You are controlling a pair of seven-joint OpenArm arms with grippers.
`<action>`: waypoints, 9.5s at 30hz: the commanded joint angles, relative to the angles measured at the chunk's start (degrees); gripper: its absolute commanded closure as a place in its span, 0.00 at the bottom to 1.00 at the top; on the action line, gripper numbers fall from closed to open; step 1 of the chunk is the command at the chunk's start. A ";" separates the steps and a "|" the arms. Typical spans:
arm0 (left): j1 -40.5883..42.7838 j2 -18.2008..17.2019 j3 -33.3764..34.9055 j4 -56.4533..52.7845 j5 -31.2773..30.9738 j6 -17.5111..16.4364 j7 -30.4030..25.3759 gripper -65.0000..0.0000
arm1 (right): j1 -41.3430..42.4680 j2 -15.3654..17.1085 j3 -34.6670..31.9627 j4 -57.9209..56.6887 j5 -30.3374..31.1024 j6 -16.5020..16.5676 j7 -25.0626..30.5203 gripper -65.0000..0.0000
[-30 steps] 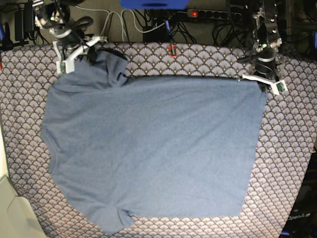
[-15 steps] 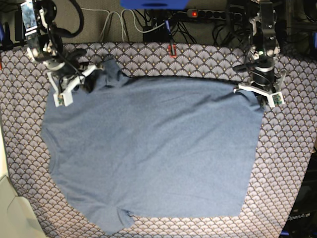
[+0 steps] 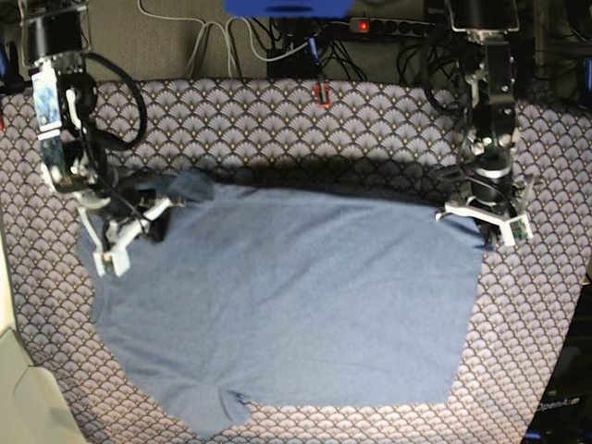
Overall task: Fold the T-shirt properly
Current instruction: 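Pull the gripped edge over onto the shirt's middle with both grippers, then release and shift the right gripper along the folded edge, then grasp the folded edge with both grippers, then drag the folded shirt toward the robot base with both grippers, then release the shirt and move both grippers to the hem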
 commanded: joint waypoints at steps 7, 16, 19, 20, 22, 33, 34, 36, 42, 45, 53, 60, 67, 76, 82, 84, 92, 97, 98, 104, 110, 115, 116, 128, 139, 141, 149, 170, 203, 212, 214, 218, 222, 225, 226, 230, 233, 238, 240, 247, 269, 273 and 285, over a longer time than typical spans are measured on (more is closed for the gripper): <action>-6.35 -0.56 -0.13 -3.57 0.37 0.02 -1.25 0.99 | 11.86 2.62 -6.18 -8.32 0.52 0.17 1.85 1.00; -14.87 -1.18 -0.13 -12.98 0.46 0.02 -1.25 0.99 | 24.34 2.62 -17.61 -21.86 0.52 0.25 5.89 1.00; -17.86 -2.06 1.89 -16.06 0.46 0.02 -1.25 0.99 | 28.30 2.54 -21.31 -27.31 0.52 0.25 8.18 1.00; -18.74 -2.67 2.68 -17.02 0.46 0.02 -1.25 0.99 | 29.27 2.54 -21.92 -28.89 0.52 0.25 8.88 1.00; -20.06 -3.29 4.18 -18.52 0.46 0.02 -1.33 0.99 | 30.85 2.45 -23.77 -31.35 0.52 0.25 10.29 1.00; -23.84 -3.73 5.32 -24.50 0.46 0.02 -1.69 0.99 | 38.76 2.27 -30.62 -41.81 0.52 0.25 17.15 1.00; -24.02 -3.73 5.32 -24.93 0.46 0.02 -1.69 0.99 | 39.38 2.27 -31.50 -42.25 0.52 0.25 17.59 1.00; -24.11 -3.73 5.32 -25.02 0.46 0.02 -1.69 0.99 | 40.70 2.27 -33.61 -42.69 0.52 0.25 17.76 1.00; -24.11 -3.64 5.32 -24.93 0.46 0.02 -1.69 0.99 | 42.72 1.57 -39.33 -42.69 -4.23 0.25 19.34 1.00; -24.11 -3.73 5.32 -24.93 0.46 0.02 -1.69 0.99 | 42.28 -0.28 -39.24 -42.69 -11.17 0.25 19.34 1.00; -23.84 -3.73 5.32 -24.93 0.46 0.02 -1.69 0.99 | 41.66 -2.91 -39.24 -42.78 -19.79 0.25 19.34 1.00; -23.93 -3.73 5.32 -24.85 0.46 0.02 -1.69 0.99 | 41.93 -2.91 -39.24 -44.10 -19.79 0.25 19.43 1.00; -24.02 -3.73 5.32 -24.93 0.46 0.02 -1.69 0.99 | 42.98 -2.91 -39.50 -45.15 -19.96 0.25 22.51 1.00; -23.67 -3.82 5.32 -24.93 0.46 0.02 -1.69 0.99 | 43.68 -6.08 -39.42 -47.97 -25.68 0.25 22.60 1.00; -23.67 -3.82 5.32 -24.93 0.46 0.02 -1.69 0.99 | 43.68 -6.08 -39.42 -47.97 -26.73 0.34 22.68 1.00; -23.84 -3.82 5.32 -24.93 0.46 0.02 -1.60 0.99 | 43.86 -6.08 -39.50 -47.97 -26.73 0.34 22.68 1.00; -23.93 -3.82 5.32 -24.93 0.46 0.02 -1.42 0.99 | 43.86 -6.25 -39.50 -47.79 -26.73 0.34 22.68 1.00; -23.75 -3.73 5.32 -24.93 0.46 0.02 -1.33 0.80 | 43.77 -6.25 -39.50 -47.79 -26.73 0.34 22.16 0.97; -23.75 -3.73 5.32 -24.85 0.37 0.02 -1.33 0.73 | 43.77 -6.25 -39.50 -47.79 -26.73 0.34 22.16 0.93; -24.37 -3.73 5.23 -24.93 0.28 0.02 -1.77 0.45 | 43.77 -6.17 -39.24 -47.53 -26.64 0.34 22.07 0.62; -25.07 -3.73 5.06 -24.32 0.37 0.02 -1.33 0.25 | 43.16 -4.76 -39.06 -47.44 -26.38 -0.10 21.10 0.50; -20.59 -3.46 5.06 -24.14 -0.07 0.02 -1.77 0.24 | 37.27 -2.30 -32.82 -41.20 -26.73 -0.10 18.29 0.50; -19.80 -3.38 5.06 -24.14 -0.07 0.02 -1.77 0.24 | 35.77 -1.77 -30.71 -39.09 -26.73 -0.10 18.11 0.50; -16.46 -1.88 4.97 -25.55 -0.15 0.19 -1.95 0.24 | 26.89 0.87 -22.27 -31.18 -26.82 -0.01 18.03 0.50; -16.28 -1.53 4.97 -25.81 -0.15 0.28 -1.95 0.54 | 26.45 5.00 -19.90 -28.10 -26.64 -0.01 18.03 0.50; -16.28 -1.62 4.97 -25.81 -0.15 0.28 -1.95 0.72 | 25.49 4.91 -16.56 -28.10 -26.56 0.08 17.76 0.50; -16.28 -2.14 4.97 -25.73 -0.15 0.45 -1.86 0.99 | 19.42 2.89 -0.12 -28.01 -26.47 9.04 13.89 0.50; -16.19 -2.23 4.97 -25.46 0.37 0.45 -1.42 1.00 | 10.72 -1.24 13.24 -28.45 -26.38 16.52 13.28 0.51; 3.76 -5.75 4.79 -5.86 0.37 0.10 -1.33 0.99 | -14.86 -1.68 19.13 -0.93 -26.38 16.61 12.58 1.00; 12.03 -6.89 -0.66 0.74 0.37 0.02 -1.33 0.99 | -23.66 -1.77 19.22 6.54 -26.29 16.61 12.66 1.00; 13.87 -6.89 -1.89 1.53 0.37 0.02 -1.33 0.99 | -25.24 -1.77 19.22 7.07 -26.29 16.61 12.75 1.00; 17.30 -8.65 -2.42 3.28 0.28 0.02 -1.33 0.99 | -29.55 -1.95 19.22 8.82 -26.29 16.61 13.19 1.00; 19.68 -9.79 -2.42 3.55 -0.07 0.02 -1.33 0.99 | -32.01 -3.35 19.22 9.79 -26.29 16.61 13.28 1.00; 20.91 -9.88 -2.42 3.37 0.20 0.02 -1.33 0.99 | -33.06 -4.23 19.22 9.88 -26.29 16.61 13.37 1.00; 21.43 -9.88 -2.42 3.46 0.11 0.02 -1.33 0.99 | -33.24 -4.41 19.22 9.97 -26.29 16.61 13.37 1.00; 22.40 -9.88 -2.42 3.55 0.37 0.02 -1.33 0.99 | -34.47 -4.50 19.22 9.97 -26.29 16.61 13.37 1.00; 22.84 -9.88 -2.42 3.46 0.37 0.02 -1.33 0.99 | -35.52 -4.50 19.22 9.97 -26.38 16.61 13.37 1.00; 22.84 -9.97 -2.42 2.76 0.37 0.02 -1.33 0.99 | -35.79 -4.50 19.22 9.97 -26.38 16.61 13.37 1.00; 22.84 -9.97 -2.24 2.76 0.37 0.02 -1.33 0.99 | -35.79 -4.50 19.22 9.97 -26.38 16.61 13.37 1.00; 22.49 -9.88 -2.42 2.76 0.37 0.02 -1.33 0.97 | -35.44 -4.58 19.22 9.97 -26.38 16.61 12.84 1.00; 34.44 -9.18 -4.61 12.87 -0.33 0.02 -1.77 0.52 | -37.99 -4.23 19.22 17.35 -26.56 16.61 13.19 0.68; 34.71 -9.18 -5.67 18.41 -4.99 0.10 -1.42 0.52 | -37.19 -4.23 22.21 17.53 -26.47 16.61 13.28 0.68; 16.33 -7.24 -5.49 15.77 -10.09 0.19 -0.98 0.52 | -19.44 -1.16 23.79 15.51 -26.64 16.69 10.38 0.67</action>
